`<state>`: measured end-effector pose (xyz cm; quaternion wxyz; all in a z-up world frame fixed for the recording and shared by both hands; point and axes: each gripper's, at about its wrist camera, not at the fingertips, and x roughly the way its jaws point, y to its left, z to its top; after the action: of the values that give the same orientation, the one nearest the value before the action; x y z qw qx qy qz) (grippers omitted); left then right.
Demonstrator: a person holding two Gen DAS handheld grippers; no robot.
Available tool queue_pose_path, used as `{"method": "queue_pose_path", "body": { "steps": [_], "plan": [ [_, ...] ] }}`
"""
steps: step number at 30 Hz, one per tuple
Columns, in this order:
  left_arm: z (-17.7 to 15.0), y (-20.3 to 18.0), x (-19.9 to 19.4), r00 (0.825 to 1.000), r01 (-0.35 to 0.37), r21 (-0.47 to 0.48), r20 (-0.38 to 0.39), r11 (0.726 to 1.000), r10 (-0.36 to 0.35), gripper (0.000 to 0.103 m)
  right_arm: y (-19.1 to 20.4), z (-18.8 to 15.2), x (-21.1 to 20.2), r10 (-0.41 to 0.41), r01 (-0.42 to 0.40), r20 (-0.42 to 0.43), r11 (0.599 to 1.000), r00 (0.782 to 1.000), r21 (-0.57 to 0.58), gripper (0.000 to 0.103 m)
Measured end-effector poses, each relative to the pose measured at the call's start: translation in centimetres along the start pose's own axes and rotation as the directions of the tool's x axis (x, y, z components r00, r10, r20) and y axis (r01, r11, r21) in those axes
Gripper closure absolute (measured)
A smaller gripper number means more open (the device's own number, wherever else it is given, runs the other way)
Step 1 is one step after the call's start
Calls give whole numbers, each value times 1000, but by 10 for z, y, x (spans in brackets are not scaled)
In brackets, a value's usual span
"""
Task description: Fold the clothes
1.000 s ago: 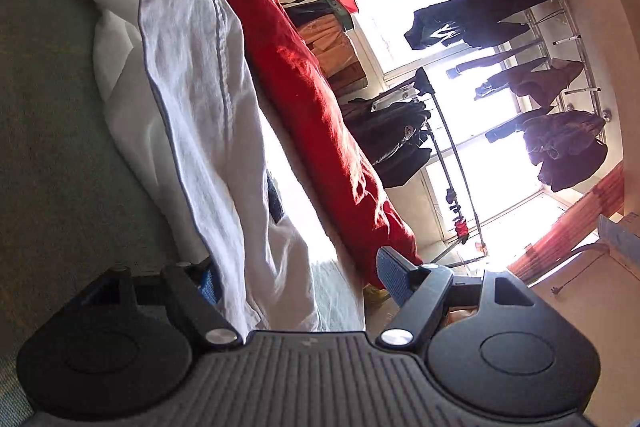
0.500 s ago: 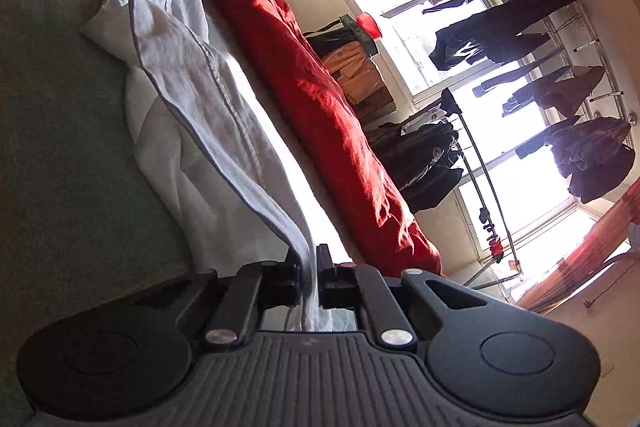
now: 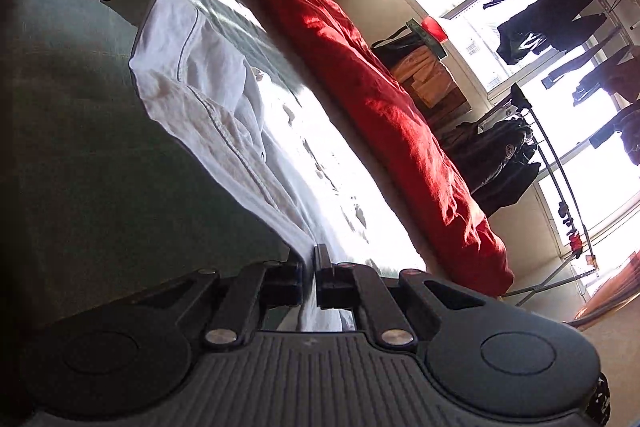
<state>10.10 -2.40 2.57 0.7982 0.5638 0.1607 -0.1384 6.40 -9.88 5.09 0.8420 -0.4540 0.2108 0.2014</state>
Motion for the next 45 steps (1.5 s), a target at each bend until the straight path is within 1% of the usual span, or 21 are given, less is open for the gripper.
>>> {"method": "queue_pose_path", "body": {
  "steps": [3,7,9,15,16,17,18,21,22,23,25,27,30,31,34,35,37,39,41,42,45],
  "plan": [
    [-3,-11,-16,999,32,32,6,999,-32,97,8,-3,-14,89,-89,-36,996,995,9,97],
    [-10,-28,-28,991,131,13,-11,991,-131,97,23,-15,-19,199,-196,-94,980,975,39,97],
    [-14,-36,-31,983,182,-1,-23,983,-182,97,35,-25,-15,253,-248,-139,967,957,55,97],
    [-20,-30,-39,955,291,-130,-14,948,-295,95,61,-53,3,391,-364,-248,919,886,150,94],
    [-21,-29,-40,949,309,-151,-11,939,-314,93,65,-58,4,404,-373,-255,913,878,164,90],
    [-22,-28,-41,943,326,-172,-8,930,-332,91,66,-59,4,405,-372,-257,913,878,166,84],
    [-24,-27,-42,937,343,-193,-4,919,-350,90,67,-60,4,404,-371,-258,913,877,169,81],
    [-27,-24,-46,915,392,-255,10,884,-403,90,57,-61,-4,385,-346,-228,918,894,195,71],
    [-28,-23,-48,907,408,-275,15,871,-420,90,50,-61,-6,380,-335,-207,916,902,220,63],
    [-29,-16,-49,906,409,-314,32,857,-421,89,42,-60,-9,374,-326,-186,913,909,246,54],
    [-37,3,-45,912,390,-425,60,816,-405,89,27,-59,-13,361,-308,-141,903,922,298,50],
    [-51,16,-30,915,365,-553,63,749,-399,88,12,-57,-17,349,-297,-89,885,933,358,50],
    [-71,36,-8,919,314,-722,67,617,-389,72,-7,-56,-23,312,-278,1,847,950,453,43],
    [-80,37,1,914,300,-768,62,566,-400,72,-10,-56,-24,300,-274,25,832,954,482,41],
    [-109,25,31,883,255,-881,45,398,-467,74,-19,-58,-26,259,-266,94,781,961,565,39],
    [-117,20,39,876,240,-903,43,356,-480,74,-19,-60,-25,247,-266,115,760,962,593,37],
    [-130,8,48,874,195,-935,28,297,-485,74,-20,-63,-25,219,-267,156,715,963,646,34],
    [-135,-1,51,876,167,-951,22,262,-481,74,-17,-67,-21,200,-259,166,682,966,684,33],
    [-134,-11,51,878,161,-954,21,252,-479,74,-14,-70,-18,180,-252,176,647,968,720,31],
    [-131,-15,51,882,154,-953,13,262,-472,74,-12,-72,-16,170,-248,181,629,969,737,31],
    [-119,-28,50,902,119,-942,-30,315,-430,74,-5,-78,-7,181,-242,165,606,970,758,30]
  ]
}}
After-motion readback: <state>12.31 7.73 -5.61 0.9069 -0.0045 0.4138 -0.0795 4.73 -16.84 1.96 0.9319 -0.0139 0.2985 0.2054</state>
